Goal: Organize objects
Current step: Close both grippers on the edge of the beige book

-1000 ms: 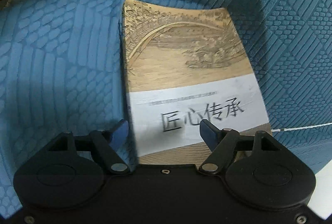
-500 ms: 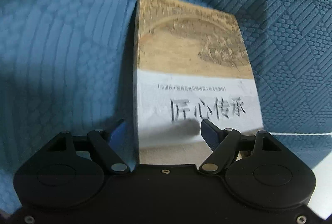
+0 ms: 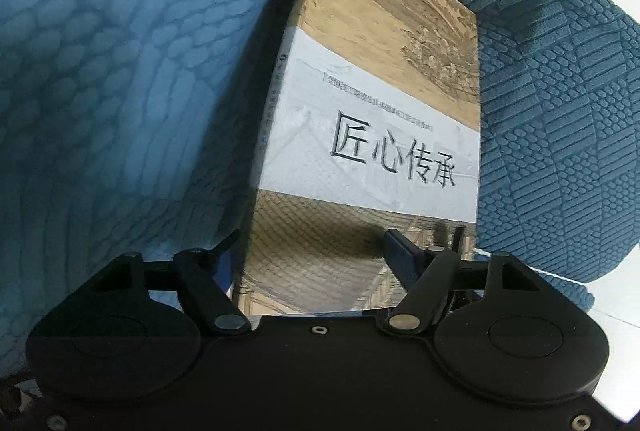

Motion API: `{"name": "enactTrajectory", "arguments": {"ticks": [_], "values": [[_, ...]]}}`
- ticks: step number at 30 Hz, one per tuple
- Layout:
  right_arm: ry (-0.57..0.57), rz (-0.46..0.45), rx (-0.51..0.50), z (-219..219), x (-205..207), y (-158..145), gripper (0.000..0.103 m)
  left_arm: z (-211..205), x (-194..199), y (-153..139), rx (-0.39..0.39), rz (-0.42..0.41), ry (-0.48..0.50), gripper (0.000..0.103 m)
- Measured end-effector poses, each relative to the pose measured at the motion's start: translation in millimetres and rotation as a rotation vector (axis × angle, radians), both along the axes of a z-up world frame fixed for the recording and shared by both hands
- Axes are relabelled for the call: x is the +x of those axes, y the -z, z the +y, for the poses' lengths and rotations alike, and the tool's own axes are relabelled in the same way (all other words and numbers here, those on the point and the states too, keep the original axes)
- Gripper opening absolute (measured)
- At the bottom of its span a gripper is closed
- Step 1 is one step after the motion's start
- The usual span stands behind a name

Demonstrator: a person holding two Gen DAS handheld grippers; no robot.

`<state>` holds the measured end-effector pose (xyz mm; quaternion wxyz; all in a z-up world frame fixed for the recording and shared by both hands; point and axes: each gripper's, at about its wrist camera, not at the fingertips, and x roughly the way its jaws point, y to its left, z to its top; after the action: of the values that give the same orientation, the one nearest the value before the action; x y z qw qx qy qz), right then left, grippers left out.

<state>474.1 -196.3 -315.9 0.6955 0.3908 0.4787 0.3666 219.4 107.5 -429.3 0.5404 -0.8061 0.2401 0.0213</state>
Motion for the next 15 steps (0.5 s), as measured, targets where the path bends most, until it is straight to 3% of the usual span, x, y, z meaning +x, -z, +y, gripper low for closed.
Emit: {"name": "enactTrajectory", "arguments": {"ticks": [3, 8, 11, 15], "values": [[0.005, -0.008, -0.009, 0, 0, 1, 0.022, 4, 2, -2, 0.015, 0.018, -0.015, 0.061], [0.010, -0.080, -0.095, 1, 0, -1, 0.018, 8, 0, -11, 0.076, 0.044, -0.021, 0.030], [0.008, -0.113, -0.162, 1, 4, 1, 0.017, 11, -1, -21, 0.131, 0.048, -0.019, 0.019], [-0.009, -0.157, -0.231, 1, 3, 3, 0.015, 17, -8, -40, 0.213, 0.032, -0.024, 0.013]]}}
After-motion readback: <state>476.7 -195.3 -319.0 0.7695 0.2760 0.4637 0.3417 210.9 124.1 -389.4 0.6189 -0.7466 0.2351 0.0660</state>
